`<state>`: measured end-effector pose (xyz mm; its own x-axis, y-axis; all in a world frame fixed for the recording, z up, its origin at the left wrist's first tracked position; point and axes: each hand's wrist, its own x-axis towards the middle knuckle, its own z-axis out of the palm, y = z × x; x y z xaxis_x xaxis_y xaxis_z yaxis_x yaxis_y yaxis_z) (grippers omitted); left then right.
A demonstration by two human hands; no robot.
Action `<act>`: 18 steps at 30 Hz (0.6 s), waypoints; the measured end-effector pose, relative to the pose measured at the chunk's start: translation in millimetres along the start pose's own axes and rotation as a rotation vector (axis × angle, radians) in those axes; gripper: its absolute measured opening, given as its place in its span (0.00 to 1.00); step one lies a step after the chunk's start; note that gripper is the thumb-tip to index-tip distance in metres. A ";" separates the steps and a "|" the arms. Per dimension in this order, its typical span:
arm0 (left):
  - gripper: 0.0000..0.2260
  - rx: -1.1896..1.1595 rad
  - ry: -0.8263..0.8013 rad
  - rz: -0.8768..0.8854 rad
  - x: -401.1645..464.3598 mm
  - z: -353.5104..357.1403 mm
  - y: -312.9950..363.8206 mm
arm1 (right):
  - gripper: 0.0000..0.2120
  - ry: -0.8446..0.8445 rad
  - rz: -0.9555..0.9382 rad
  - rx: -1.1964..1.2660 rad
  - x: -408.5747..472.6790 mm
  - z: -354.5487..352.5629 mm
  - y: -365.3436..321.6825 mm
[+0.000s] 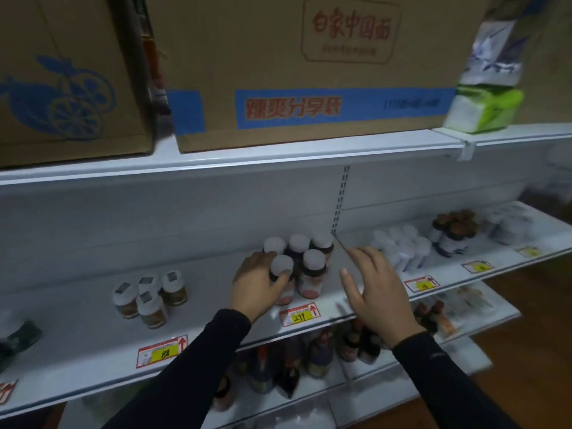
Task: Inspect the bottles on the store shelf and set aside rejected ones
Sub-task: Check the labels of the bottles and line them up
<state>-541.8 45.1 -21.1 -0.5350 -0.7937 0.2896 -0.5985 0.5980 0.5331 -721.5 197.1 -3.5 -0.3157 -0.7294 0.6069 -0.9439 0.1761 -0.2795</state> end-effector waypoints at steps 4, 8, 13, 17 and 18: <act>0.28 0.037 -0.048 -0.111 11.0 19.4 7.4 | 0.20 -0.023 0.010 -0.016 -11.2 1.5 14.2; 0.28 -0.010 -0.124 -0.289 21.4 32.6 12.5 | 0.20 -0.106 -0.009 0.045 -7.9 12.0 25.4; 0.12 -0.130 -0.078 -0.344 20.4 32.8 29.4 | 0.21 -0.228 -0.092 0.141 6.4 27.6 38.8; 0.09 -0.315 0.099 -0.445 8.6 19.2 40.2 | 0.21 -0.354 -0.135 0.267 20.8 40.9 45.1; 0.11 -0.370 0.165 -0.479 6.2 16.1 38.3 | 0.21 -0.368 -0.137 0.319 23.1 43.7 44.4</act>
<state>-577.6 64.9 -11.7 -0.1413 -0.9885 0.0532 -0.4874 0.1163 0.8654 -766.5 159.3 -34.4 -0.0815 -0.9263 0.3677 -0.8793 -0.1069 -0.4641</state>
